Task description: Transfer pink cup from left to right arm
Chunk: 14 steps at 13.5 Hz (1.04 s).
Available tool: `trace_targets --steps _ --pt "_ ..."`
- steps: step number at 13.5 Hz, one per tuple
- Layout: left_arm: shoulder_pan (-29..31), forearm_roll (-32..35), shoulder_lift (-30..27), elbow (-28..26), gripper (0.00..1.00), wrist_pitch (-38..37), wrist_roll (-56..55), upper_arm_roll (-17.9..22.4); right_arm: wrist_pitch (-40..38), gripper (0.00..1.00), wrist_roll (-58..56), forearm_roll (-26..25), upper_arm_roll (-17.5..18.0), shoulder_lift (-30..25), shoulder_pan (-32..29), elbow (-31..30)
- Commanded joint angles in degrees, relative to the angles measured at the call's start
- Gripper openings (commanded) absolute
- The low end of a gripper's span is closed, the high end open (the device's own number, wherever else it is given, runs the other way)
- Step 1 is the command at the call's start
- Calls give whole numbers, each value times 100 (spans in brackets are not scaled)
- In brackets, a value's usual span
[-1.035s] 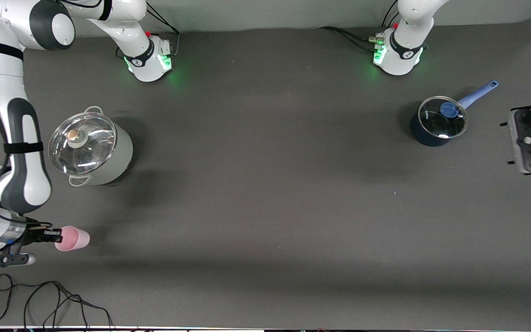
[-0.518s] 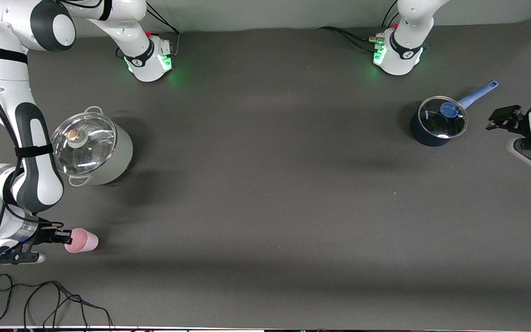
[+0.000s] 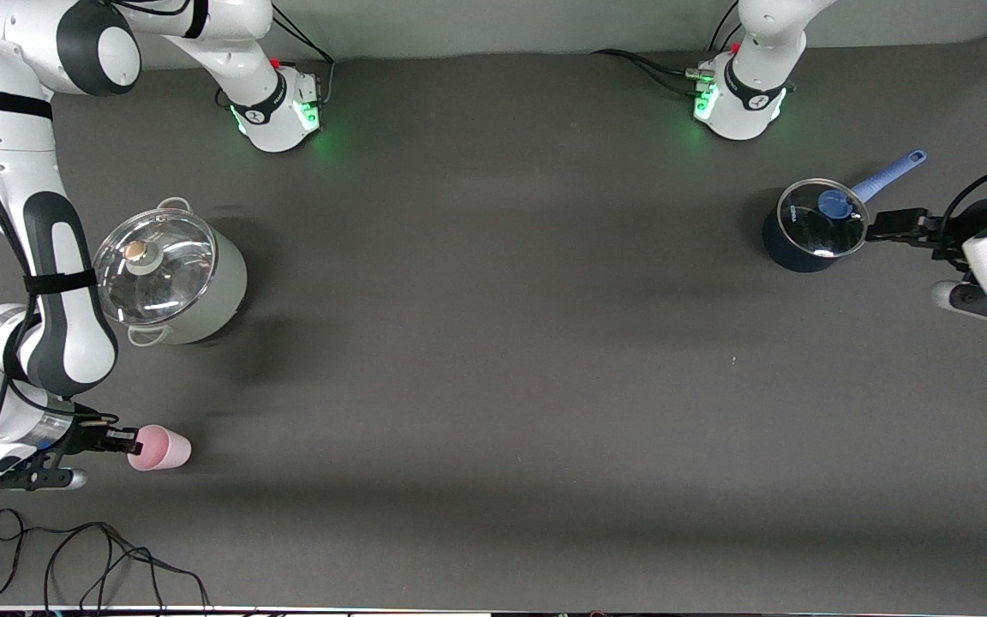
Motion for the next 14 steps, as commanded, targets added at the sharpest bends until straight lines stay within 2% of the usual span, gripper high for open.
trace_targets --steps 1,2,4,5,7,8,10,13,14 --pt "-41 -52 -30 -15 100 -125 -109 -7 136 14 -266 172 -8 49 -8 -53" --pt "-137 -34 -22 -6 100 -117 -109 -16 127 24 -267 172 -8 49 -8 -53" --pt "-347 27 -22 29 100 -90 -187 -16 101 57 -267 137 -8 31 -8 -44" --pt "-401 53 -22 29 100 -90 -179 -16 74 71 -258 128 -8 -4 -43 -44" --pt "-392 150 -22 38 100 -116 -74 -16 -302 92 -398 119 -34 -100 -52 17" --pt "-375 202 -22 55 100 -151 5 -8 -417 98 -372 111 -43 -196 -26 17" --pt "-392 343 -91 81 100 -169 573 149 -908 99 -320 84 -69 -512 -17 26" --pt "-830 431 -145 134 100 -161 1593 790 -1584 99 -302 75 -192 -1074 18 26" --pt "-1136 432 -136 256 100 -169 1753 1088 -1848 99 -267 15 -192 -1337 36 26"
